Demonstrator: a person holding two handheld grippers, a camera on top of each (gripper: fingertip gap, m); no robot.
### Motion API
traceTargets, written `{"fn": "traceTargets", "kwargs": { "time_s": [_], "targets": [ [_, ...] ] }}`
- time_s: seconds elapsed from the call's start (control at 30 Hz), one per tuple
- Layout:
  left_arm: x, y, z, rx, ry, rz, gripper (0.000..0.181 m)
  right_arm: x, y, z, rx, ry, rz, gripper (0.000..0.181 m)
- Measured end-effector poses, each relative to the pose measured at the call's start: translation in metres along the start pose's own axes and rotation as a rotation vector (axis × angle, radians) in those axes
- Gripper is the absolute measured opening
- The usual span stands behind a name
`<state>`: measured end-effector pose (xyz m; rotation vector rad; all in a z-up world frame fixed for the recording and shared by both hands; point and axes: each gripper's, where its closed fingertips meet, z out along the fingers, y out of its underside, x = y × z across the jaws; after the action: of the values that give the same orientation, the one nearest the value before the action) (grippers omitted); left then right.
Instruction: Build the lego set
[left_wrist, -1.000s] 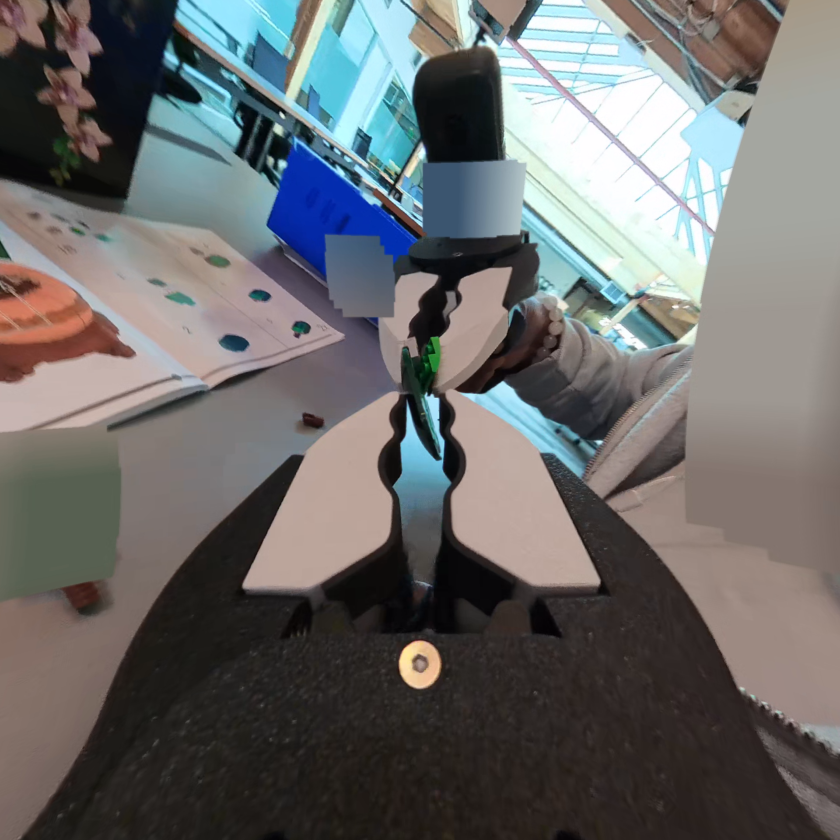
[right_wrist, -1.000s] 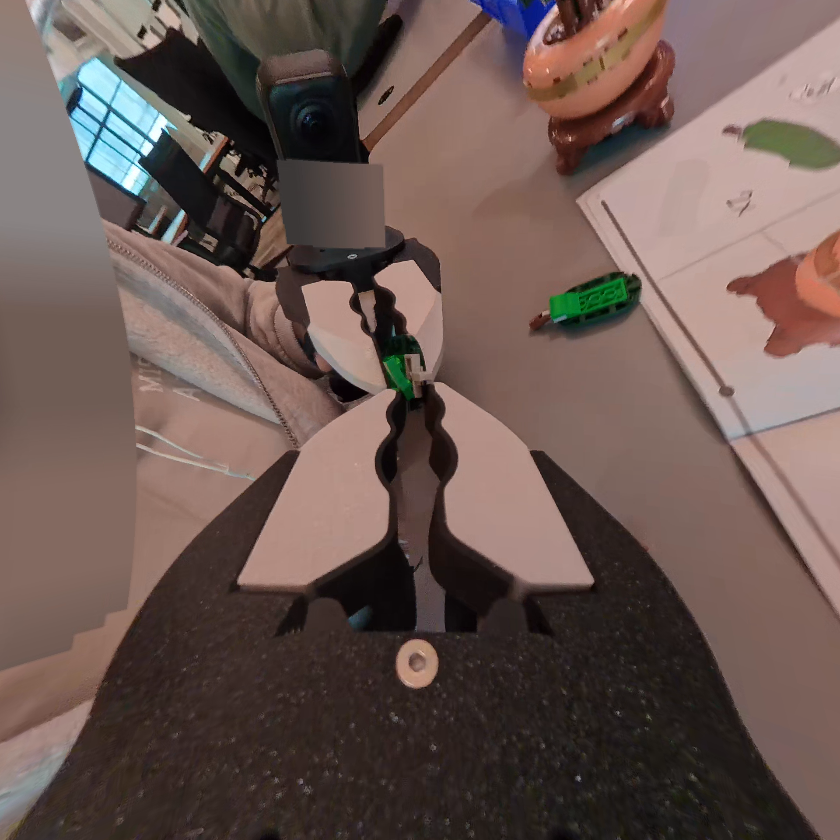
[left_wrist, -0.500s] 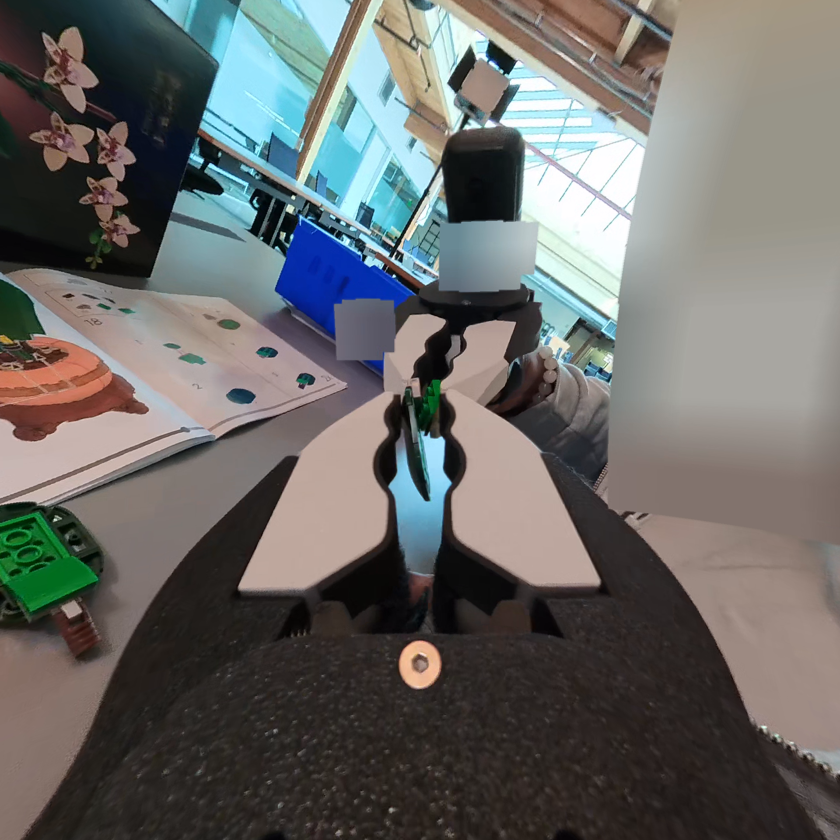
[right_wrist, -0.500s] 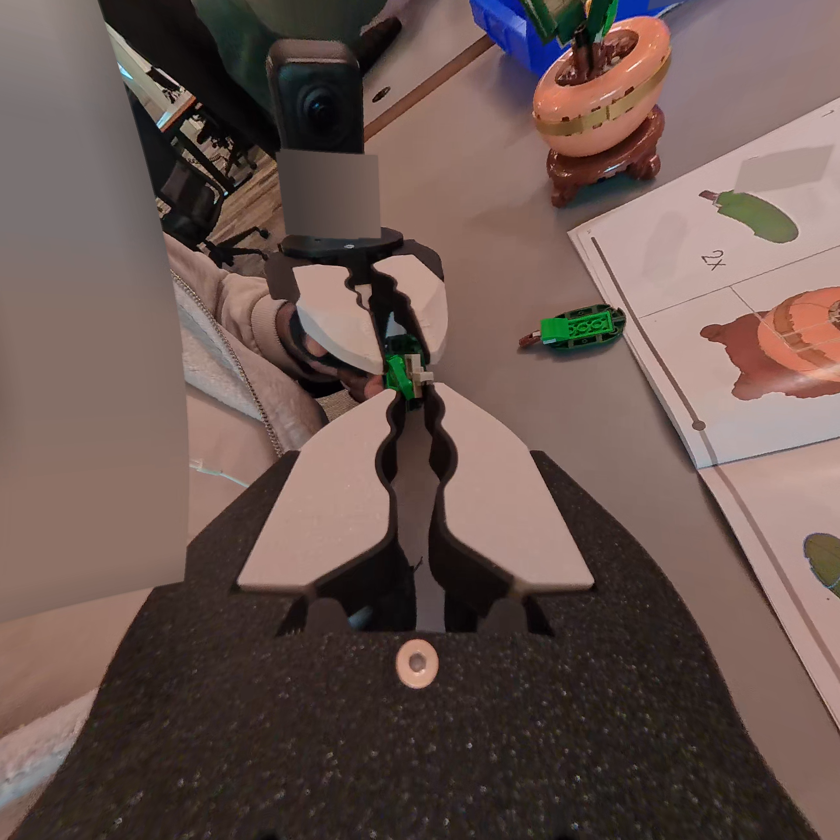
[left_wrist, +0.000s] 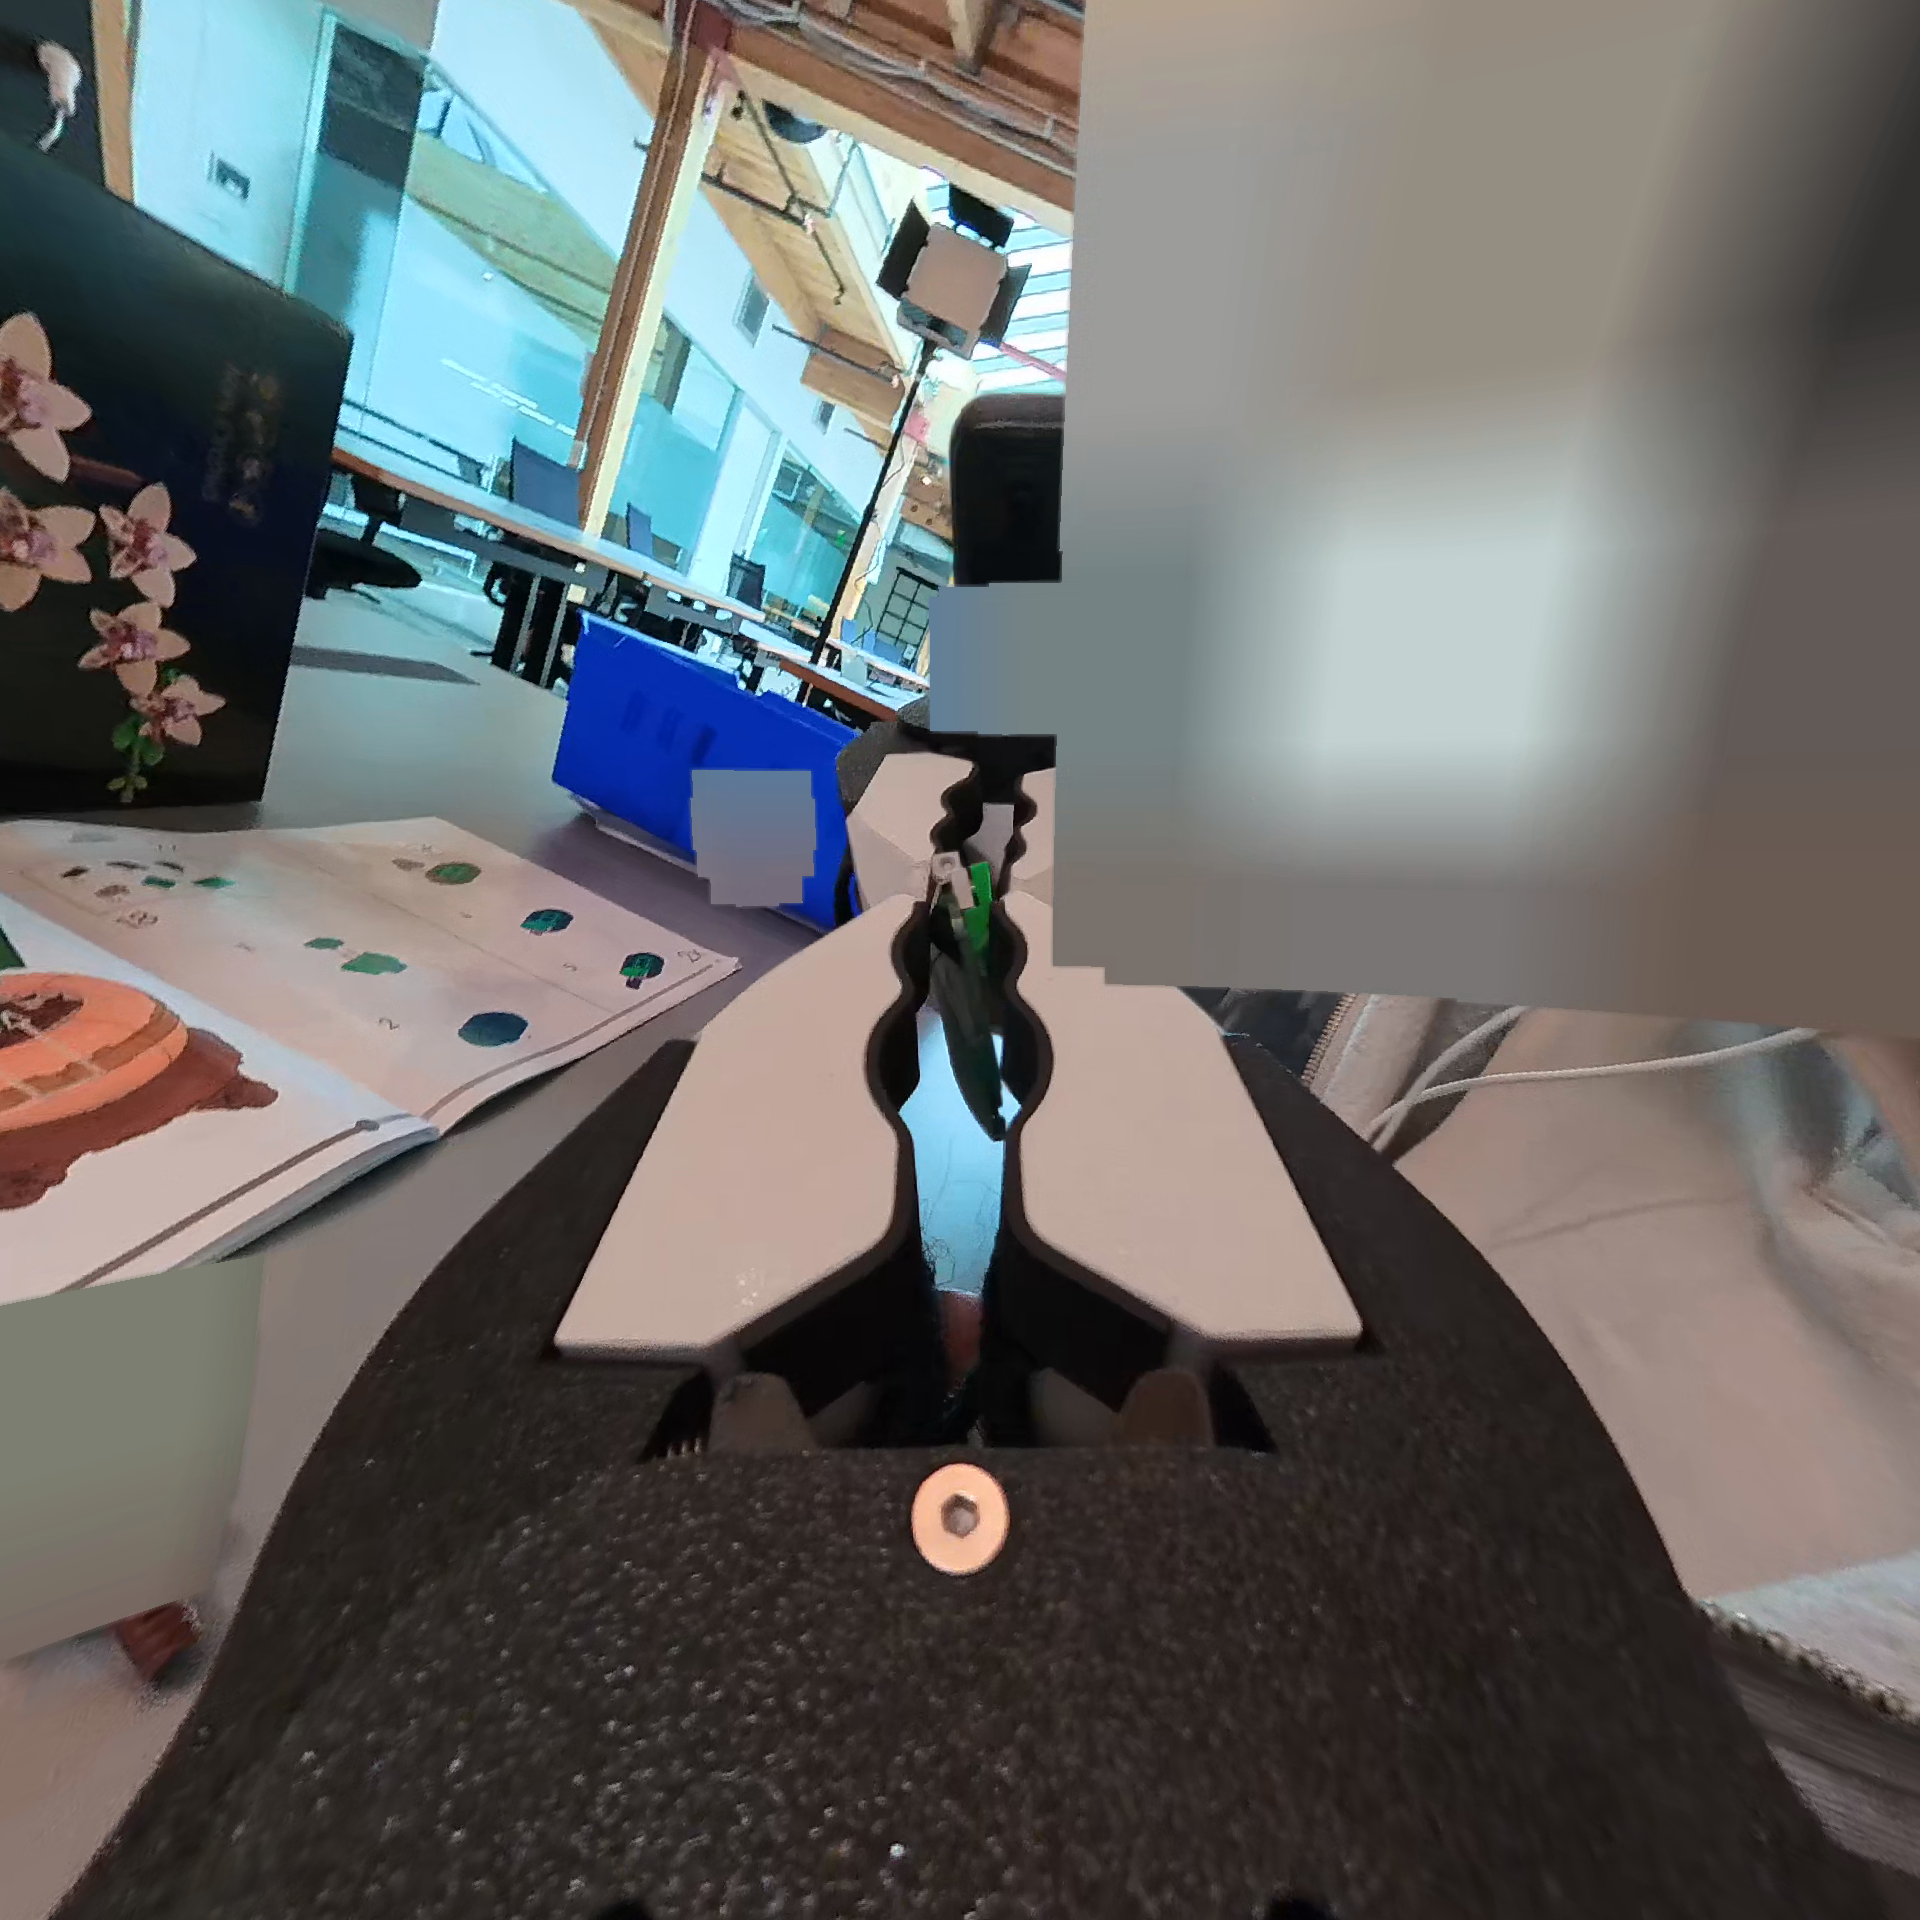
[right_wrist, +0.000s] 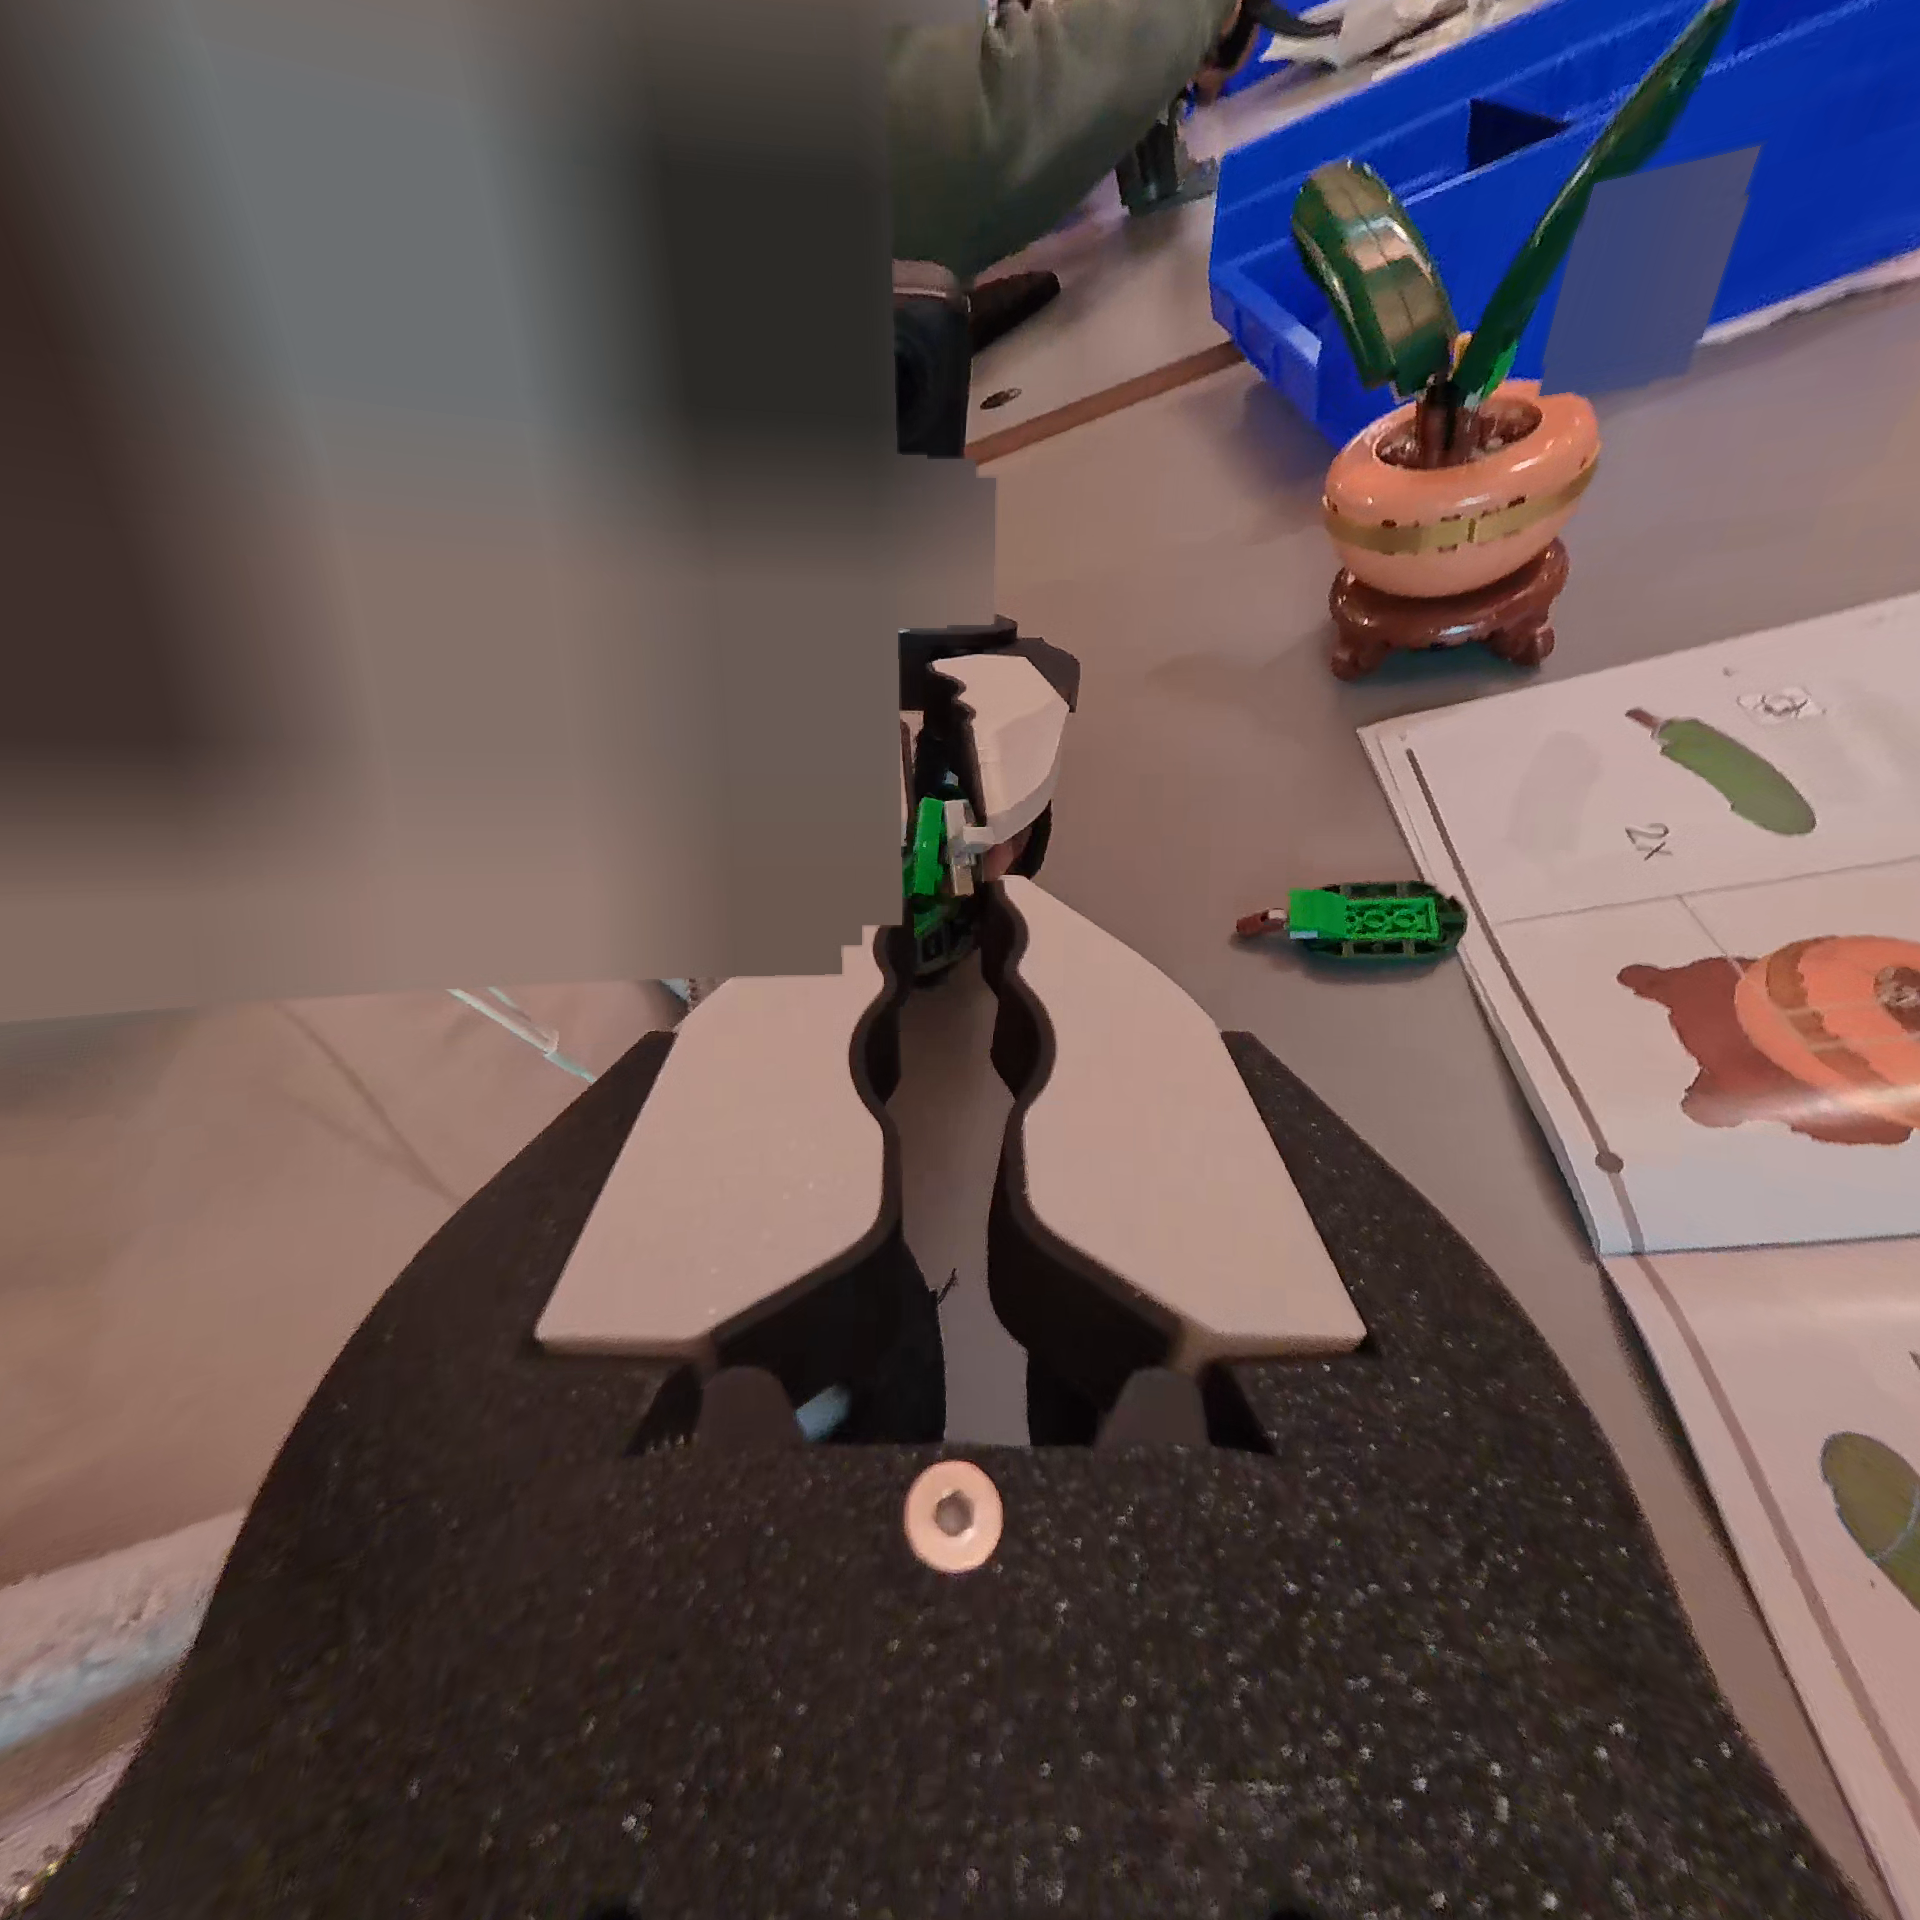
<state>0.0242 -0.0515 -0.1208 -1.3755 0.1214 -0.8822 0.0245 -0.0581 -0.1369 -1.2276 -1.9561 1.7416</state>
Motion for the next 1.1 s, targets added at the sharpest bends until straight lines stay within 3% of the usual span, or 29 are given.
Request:
{"fn": "traceTargets", "kwargs": {
  "time_s": [0.23,0.33,0.4,0.6,0.9,1.1],
  "targets": [
    [0.006,-0.001,-0.001,0.002,0.020,0.045,0.008,-0.006,-0.001,0.000,0.034,-0.023,-0.039,0.014],
    [0.005,-0.002,-0.002,0.016,0.025,0.041,0.008,-0.011,-0.002,0.001,0.033,-0.066,-0.007,0.022],
    [0.006,-0.001,-0.003,0.012,0.026,0.057,0.008,-0.007,-0.001,0.002,0.022,-0.047,0.002,0.013],
    [0.008,0.000,-0.005,0.003,0.022,0.109,0.009,-0.008,0.000,0.003,-0.007,-0.046,-0.028,0.009],
    [0.014,0.002,-0.005,-0.040,0.022,0.213,0.007,-0.012,0.002,0.003,-0.003,-0.027,-0.133,0.008],
    [0.017,0.003,-0.006,-0.063,0.070,0.193,0.007,-0.019,0.001,0.003,0.016,-0.080,-0.147,0.014]
  ]
}}
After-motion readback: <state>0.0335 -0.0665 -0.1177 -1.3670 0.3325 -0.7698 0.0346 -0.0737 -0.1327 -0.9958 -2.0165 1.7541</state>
